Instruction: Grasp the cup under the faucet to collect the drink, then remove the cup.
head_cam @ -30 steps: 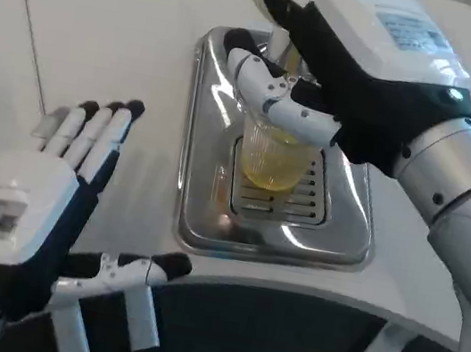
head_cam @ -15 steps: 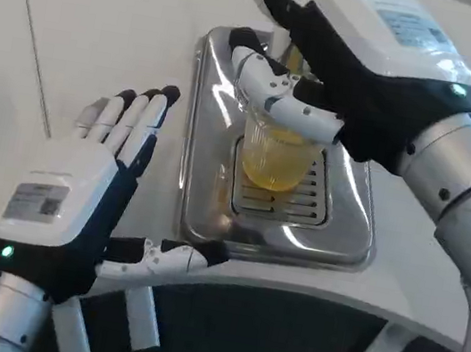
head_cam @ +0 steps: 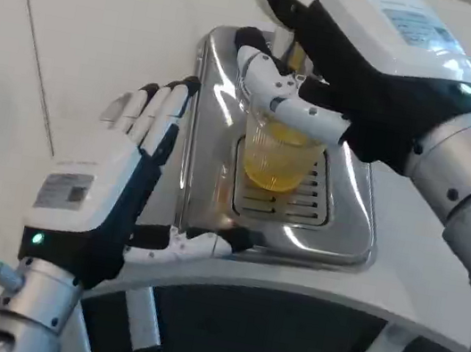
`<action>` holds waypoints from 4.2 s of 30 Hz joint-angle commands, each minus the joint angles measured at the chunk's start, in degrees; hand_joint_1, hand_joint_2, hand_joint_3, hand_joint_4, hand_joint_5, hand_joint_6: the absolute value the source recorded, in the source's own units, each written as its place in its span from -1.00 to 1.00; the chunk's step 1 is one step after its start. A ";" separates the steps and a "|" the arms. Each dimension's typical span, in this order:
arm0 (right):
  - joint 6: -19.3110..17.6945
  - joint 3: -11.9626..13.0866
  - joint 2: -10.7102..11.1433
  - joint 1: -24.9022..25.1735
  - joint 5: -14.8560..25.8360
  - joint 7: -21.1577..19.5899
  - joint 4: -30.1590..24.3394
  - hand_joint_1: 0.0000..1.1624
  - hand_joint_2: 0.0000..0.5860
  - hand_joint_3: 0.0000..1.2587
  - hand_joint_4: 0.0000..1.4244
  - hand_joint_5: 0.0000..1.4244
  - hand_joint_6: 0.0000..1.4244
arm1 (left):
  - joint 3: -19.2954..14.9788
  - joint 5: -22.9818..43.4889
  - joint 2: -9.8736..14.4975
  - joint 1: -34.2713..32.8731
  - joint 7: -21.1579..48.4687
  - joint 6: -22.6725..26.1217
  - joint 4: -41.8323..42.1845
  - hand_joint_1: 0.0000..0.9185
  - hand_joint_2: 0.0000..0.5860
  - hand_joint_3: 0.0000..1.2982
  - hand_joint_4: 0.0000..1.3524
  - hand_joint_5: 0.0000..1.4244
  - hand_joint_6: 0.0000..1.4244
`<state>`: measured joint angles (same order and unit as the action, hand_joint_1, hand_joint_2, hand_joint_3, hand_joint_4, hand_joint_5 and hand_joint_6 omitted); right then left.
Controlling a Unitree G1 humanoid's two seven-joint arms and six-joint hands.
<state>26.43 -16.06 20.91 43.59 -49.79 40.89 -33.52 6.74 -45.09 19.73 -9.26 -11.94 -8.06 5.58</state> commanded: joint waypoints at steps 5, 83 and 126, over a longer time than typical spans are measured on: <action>0.35 0.76 -2.18 -3.25 1.83 -1.75 0.12 -0.98 1.00 -0.81 -0.92 -0.88 -0.82 | 1.20 0.80 -0.42 -1.45 -0.38 -0.20 -1.87 -0.50 -0.92 -1.00 -1.00 -1.00 -0.96; -44.27 36.35 0.71 -79.35 31.21 -21.49 -21.63 -0.50 0.55 -1.00 -1.00 -1.00 -0.93 | 4.88 11.90 -8.30 -17.79 -8.71 -12.43 -26.70 -0.35 -0.87 -1.00 -1.00 -0.83 -0.78; -34.69 32.91 -0.16 -76.24 29.74 -16.20 -26.10 -0.47 0.47 -1.00 -1.00 -1.00 -0.92 | 9.90 11.76 -13.88 -33.16 -20.07 -16.90 -53.33 -0.14 -0.82 -1.00 -1.00 -0.60 -0.55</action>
<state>-9.30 16.83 20.79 -32.87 -19.89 24.30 -58.80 15.40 -32.19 6.65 -41.18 -30.61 -24.36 -46.68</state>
